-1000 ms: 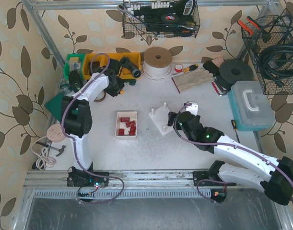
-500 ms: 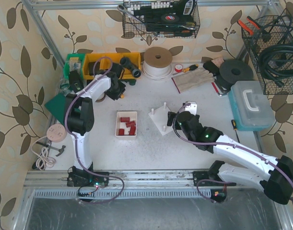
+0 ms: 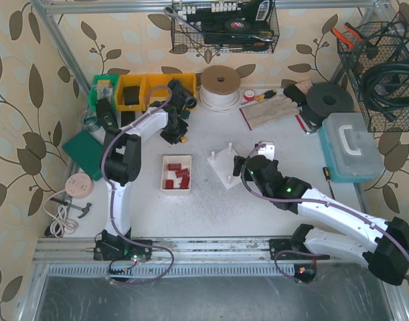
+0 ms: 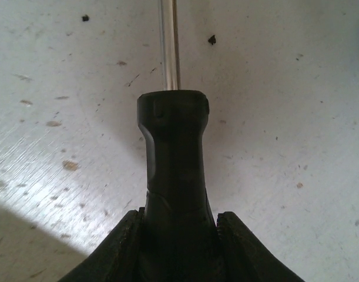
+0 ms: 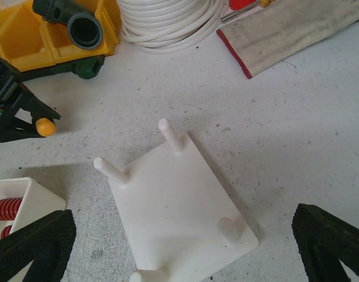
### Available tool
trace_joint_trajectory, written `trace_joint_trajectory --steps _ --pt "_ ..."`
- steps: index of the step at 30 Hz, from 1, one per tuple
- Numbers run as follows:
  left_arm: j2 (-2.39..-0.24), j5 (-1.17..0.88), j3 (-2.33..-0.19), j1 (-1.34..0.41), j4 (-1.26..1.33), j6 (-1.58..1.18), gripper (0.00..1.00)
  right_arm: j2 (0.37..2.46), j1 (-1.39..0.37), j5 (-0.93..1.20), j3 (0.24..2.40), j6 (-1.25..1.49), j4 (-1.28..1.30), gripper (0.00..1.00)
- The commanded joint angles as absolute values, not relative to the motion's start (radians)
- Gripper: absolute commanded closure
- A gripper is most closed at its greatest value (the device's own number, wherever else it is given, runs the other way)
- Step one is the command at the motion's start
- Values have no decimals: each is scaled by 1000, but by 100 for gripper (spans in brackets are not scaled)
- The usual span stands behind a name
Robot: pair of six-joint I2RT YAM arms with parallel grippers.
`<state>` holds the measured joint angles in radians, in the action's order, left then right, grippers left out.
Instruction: Install the large spring
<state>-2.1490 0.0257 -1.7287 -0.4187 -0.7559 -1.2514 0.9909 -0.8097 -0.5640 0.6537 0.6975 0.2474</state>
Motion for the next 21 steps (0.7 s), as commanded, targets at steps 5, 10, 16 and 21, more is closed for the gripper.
trace_joint_trajectory --steps 5,10,16,21 --pt "-2236 2 -1829 -414 -776 -1242 100 983 -816 -551 666 681 231 1" --pt "-2271 -18 -1885 -414 -796 -1219 97 990 -816 -544 670 676 228 1" --pt "-2252 -23 -1870 -413 -786 -1210 52 996 -815 -515 676 670 229 1" --pt "-2239 -40 -1875 -411 -778 -1204 34 1000 -815 -494 681 663 228 1"
